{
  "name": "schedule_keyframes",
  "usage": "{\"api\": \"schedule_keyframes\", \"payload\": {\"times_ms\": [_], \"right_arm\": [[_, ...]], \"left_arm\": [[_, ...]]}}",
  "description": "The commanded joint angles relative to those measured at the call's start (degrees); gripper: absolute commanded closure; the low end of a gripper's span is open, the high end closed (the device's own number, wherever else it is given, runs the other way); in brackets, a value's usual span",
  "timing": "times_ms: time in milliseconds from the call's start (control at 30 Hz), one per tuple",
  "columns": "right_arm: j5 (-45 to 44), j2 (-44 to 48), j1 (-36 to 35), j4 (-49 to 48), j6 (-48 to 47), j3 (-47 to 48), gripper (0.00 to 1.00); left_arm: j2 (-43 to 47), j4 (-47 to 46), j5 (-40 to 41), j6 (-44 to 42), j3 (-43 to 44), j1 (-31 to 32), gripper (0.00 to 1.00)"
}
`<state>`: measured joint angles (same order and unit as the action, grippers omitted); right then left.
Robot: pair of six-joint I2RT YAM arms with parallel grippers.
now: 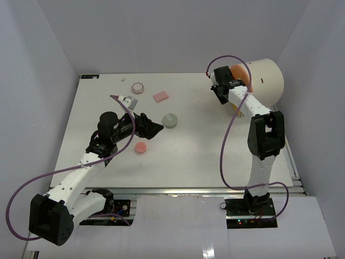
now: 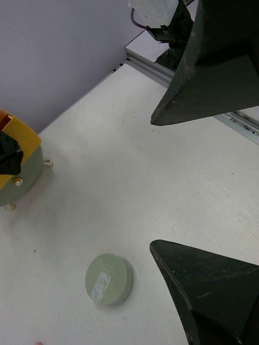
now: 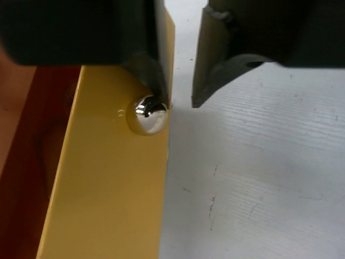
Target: Organize the makeup
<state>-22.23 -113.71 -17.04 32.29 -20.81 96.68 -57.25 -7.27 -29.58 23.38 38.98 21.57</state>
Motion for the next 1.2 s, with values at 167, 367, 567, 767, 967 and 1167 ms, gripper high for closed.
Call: {"api": "schedule_keyframes", "payload": {"times_ms": [167, 367, 567, 767, 967, 1167], "right_arm": [[-12.4, 2.4, 1.0, -8.9, -2.4, -1.0, 0.51], [-12.2, 1.9, 2.7, -9.2, -2.7, -0.4, 0.45], [-7.9, 4.4, 4.1, -9.0, -2.4, -1.6, 0.33], [44.2, 20.8, 4.8, -1.6, -11.6, -12.5, 0.33], [73.5, 40.9, 11.9, -14.0, -10.8, -33.8, 0.35], [92.1, 47.6, 24.2, -35.0, 12.4, -44.4, 0.57]], "left_arm": [[1.4, 0.1, 0.1, -0.6, 0.3, 0.1, 0.02], [1.1, -0.1, -0.2, -0.5, 0.2, 0.1, 0.02], [0.3, -1.4, -2.0, -0.3, -0.1, 0.1, 0.02], [-3.0, -6.5, -7.4, 1.3, -1.2, 0.1, 0.02], [-15.6, -17.3, -14.0, 12.3, 0.0, 1.4, 0.04], [-33.4, -26.1, -5.3, 17.2, 11.8, 10.5, 0.06]]}}
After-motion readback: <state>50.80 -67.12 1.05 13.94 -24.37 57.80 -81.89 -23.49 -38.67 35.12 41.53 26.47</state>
